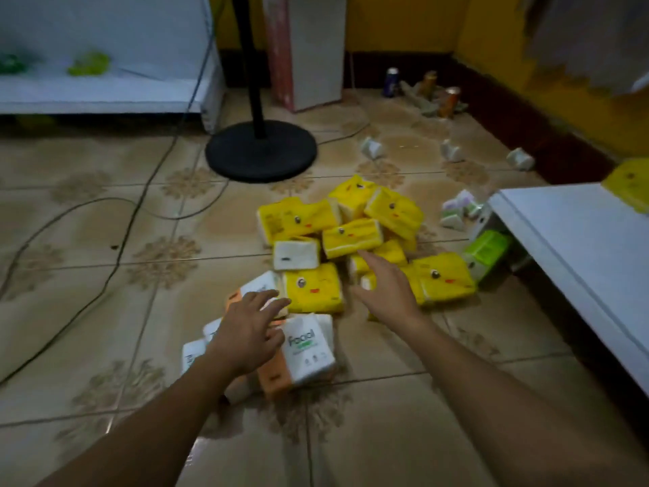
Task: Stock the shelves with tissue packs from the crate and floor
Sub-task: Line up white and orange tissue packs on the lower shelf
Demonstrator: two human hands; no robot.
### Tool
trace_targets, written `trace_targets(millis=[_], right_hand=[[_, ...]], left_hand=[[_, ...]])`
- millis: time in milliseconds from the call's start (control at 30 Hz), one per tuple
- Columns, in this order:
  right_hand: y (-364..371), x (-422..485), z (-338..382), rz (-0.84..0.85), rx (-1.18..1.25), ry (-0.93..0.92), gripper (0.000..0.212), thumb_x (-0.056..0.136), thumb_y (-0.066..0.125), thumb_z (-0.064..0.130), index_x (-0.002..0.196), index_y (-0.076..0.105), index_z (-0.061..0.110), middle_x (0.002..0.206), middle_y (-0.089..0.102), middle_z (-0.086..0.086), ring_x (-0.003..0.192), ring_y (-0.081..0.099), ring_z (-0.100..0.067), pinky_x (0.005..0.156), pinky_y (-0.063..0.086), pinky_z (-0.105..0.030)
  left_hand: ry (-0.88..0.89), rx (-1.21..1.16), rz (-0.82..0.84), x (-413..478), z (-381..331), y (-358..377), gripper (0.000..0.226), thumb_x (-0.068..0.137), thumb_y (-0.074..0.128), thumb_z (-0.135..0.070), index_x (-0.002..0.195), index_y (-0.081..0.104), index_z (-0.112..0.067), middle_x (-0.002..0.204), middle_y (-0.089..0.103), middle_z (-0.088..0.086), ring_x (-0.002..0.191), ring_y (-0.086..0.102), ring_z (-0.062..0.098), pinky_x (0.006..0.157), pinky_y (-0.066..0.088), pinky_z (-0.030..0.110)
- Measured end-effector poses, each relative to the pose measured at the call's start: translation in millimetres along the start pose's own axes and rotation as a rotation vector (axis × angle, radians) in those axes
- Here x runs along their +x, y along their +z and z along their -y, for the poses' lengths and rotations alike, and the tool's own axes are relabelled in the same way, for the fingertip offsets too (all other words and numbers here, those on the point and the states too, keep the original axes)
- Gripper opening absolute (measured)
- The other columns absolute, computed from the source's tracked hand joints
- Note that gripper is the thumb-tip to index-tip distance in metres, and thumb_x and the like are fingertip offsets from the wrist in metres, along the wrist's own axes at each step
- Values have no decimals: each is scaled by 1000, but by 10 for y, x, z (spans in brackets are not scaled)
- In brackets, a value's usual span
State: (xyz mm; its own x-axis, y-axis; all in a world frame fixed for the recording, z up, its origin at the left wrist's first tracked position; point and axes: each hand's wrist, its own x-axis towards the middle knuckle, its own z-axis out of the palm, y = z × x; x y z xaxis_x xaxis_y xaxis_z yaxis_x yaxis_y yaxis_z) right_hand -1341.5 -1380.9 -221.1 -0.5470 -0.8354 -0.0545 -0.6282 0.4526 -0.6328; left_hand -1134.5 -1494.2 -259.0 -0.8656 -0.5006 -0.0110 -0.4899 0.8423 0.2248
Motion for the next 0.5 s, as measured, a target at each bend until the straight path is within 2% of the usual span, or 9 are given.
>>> trace_targets(millis=[100, 167, 233, 267, 333, 367, 433, 500], right_hand=[[446, 66, 222, 95, 9, 13, 64, 82, 68, 24, 140, 42, 15, 142, 45, -7, 131, 41, -23, 104, 33, -29], [653, 29, 294, 164, -7, 31, 64, 84, 66, 27, 141, 38, 18, 141, 44, -7, 130, 39, -24, 102, 34, -29], [808, -47, 279, 221, -27, 63, 67, 85, 64, 32, 144, 32, 22, 141, 41, -7, 130, 36, -25, 100, 35, -32], [872, -86, 253, 236, -30, 93, 68, 86, 63, 34, 144, 31, 23, 140, 41, -7, 130, 37, -25, 99, 36, -33], [955, -144, 201, 220, -12, 164, 65, 86, 62, 37, 143, 33, 20, 138, 44, -9, 127, 41, -27, 97, 39, -35], [974, -164, 176, 199, -3, 201, 64, 86, 62, 39, 141, 35, 19, 136, 46, -10, 125, 43, -28, 96, 40, -35], [962, -188, 135, 157, 11, 263, 59, 86, 61, 41, 136, 40, 17, 133, 49, -10, 122, 47, -29, 93, 42, -35], [899, -207, 72, 106, 58, 297, 51, 86, 62, 38, 129, 46, 15, 126, 55, -10, 112, 54, -27, 81, 47, -26]], left_hand=[[-103, -22, 54, -203, 288, 75, 53, 69, 43, -48, 107, 63, -16, 107, 66, 17, 90, 65, 38, 66, 55, 47], [-174, -71, 39, -276, 368, 115, 71, 68, 34, -59, 119, 60, -16, 122, 59, 16, 108, 56, 38, 85, 48, 48], [-205, -78, 69, -353, 366, 160, 91, 61, 22, -74, 135, 43, -26, 140, 44, 5, 129, 36, 27, 106, 27, 43], [-183, -60, 93, -379, 353, 215, 98, 58, 21, -82, 139, 36, -29, 143, 39, 2, 132, 30, 23, 111, 18, 42], [-126, 5, 179, -377, 258, 292, 109, 54, 23, -91, 143, 26, -28, 145, 36, 1, 136, 26, 23, 115, 3, 46], [-90, 25, 168, -368, 198, 347, 111, 54, 26, -90, 143, 27, -25, 143, 39, 4, 135, 29, 26, 114, 0, 48], [-51, 35, 106, -319, 89, 398, 109, 55, 30, -85, 141, 34, -18, 132, 49, 12, 126, 42, 32, 111, 1, 52], [-29, 58, 127, -241, 0, 331, 109, 53, 27, -82, 142, 31, -20, 132, 47, 11, 124, 41, 30, 112, 8, 53]])
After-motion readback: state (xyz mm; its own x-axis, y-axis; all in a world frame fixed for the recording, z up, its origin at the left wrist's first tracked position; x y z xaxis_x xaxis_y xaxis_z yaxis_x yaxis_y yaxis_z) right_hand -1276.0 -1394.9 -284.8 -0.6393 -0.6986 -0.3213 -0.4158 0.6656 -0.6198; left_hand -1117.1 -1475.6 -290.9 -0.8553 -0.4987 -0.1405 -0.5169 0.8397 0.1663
